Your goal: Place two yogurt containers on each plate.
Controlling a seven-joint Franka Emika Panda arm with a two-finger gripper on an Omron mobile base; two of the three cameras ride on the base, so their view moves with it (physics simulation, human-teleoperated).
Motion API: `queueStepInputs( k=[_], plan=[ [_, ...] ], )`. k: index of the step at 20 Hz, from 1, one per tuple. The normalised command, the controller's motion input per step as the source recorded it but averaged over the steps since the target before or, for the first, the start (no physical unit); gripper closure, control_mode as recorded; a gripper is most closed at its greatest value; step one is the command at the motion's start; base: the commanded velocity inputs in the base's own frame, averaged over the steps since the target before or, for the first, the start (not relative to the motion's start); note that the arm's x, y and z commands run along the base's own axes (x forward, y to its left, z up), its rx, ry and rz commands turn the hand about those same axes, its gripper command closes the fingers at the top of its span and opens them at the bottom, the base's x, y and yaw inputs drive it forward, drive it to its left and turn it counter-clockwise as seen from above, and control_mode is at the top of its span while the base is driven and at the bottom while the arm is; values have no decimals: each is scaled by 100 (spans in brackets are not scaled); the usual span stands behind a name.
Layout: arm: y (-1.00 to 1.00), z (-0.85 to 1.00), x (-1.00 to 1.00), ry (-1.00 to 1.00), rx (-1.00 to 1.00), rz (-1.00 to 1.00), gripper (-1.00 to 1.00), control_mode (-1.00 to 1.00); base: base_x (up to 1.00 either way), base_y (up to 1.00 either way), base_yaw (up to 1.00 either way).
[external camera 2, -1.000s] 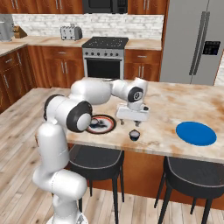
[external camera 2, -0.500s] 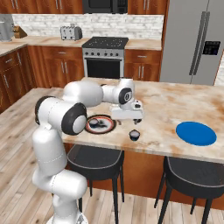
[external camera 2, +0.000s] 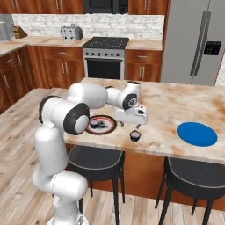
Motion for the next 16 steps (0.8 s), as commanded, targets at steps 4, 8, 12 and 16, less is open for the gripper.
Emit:
queueStepInputs(
  k=[4,8,12,16],
  plan=[
    [-7,-24,10,-1,0,0,-100,-100,0,0,0],
    [-9,-59,34,-5,0,0,-100,-100,0,0,0],
    [-15,-14,9,-2,0,0,-100,-100,0,0,0],
    [-6,0,-3,-1,1,0,-100,-100,0,0,0]
  ],
)
